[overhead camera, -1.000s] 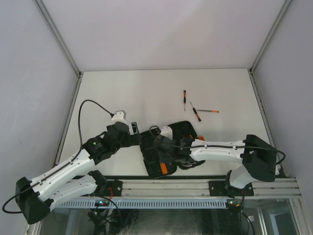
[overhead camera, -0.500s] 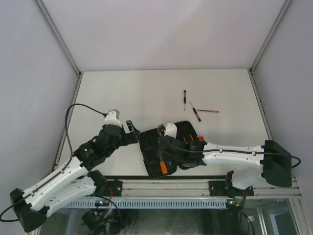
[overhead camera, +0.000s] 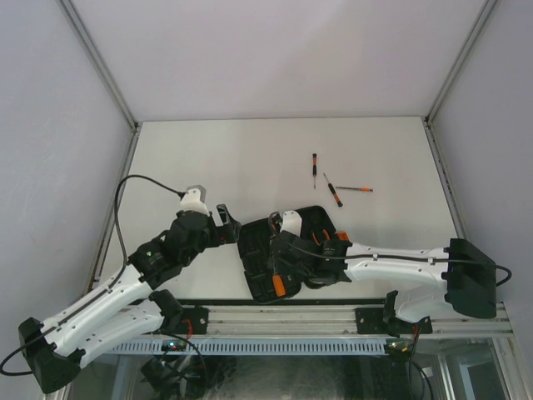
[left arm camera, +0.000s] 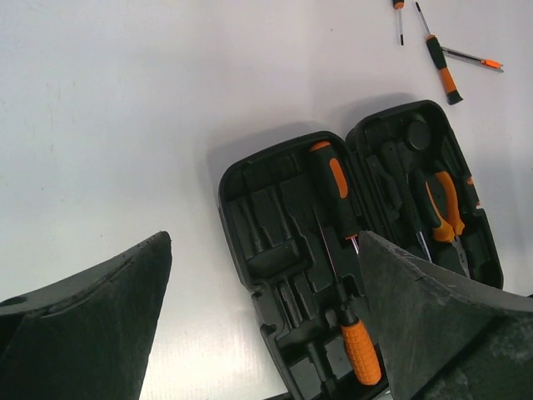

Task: Sort the tools into containers
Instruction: Place the screwdriver in the storage box.

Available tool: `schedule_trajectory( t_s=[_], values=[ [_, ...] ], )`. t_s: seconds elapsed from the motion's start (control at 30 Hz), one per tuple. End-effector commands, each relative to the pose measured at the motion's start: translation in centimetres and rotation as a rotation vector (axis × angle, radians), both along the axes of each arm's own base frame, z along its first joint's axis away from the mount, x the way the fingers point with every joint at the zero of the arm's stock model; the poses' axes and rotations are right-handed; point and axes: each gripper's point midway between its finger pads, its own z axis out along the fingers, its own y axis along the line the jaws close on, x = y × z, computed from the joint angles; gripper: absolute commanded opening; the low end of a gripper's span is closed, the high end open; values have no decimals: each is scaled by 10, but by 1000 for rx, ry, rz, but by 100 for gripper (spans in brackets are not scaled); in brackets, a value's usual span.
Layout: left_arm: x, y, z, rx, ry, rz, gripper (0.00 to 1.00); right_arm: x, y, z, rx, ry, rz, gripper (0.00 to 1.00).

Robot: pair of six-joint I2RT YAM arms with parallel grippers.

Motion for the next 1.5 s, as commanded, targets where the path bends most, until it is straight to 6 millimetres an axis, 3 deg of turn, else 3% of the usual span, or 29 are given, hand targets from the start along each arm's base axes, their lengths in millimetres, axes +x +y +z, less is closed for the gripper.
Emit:
schedule_trajectory(
  t_s=[0.0,0.63,0.8,1.47],
  values=[
    [7,-6,9,-16,-31,-13,95,-6,-2,-11,-20,49,-23,23],
    [11,-47,-14,-101,129,-51,85,-27,-7,-49,-112,185,-18,18],
    [9,-61,-19,-151,168,-74,79,-35,-9,-56,-113,211,-15,18],
    [1,-83,-42,-172,303,-90,55,-47,-25,-71,-132,256,-42,17]
  ],
)
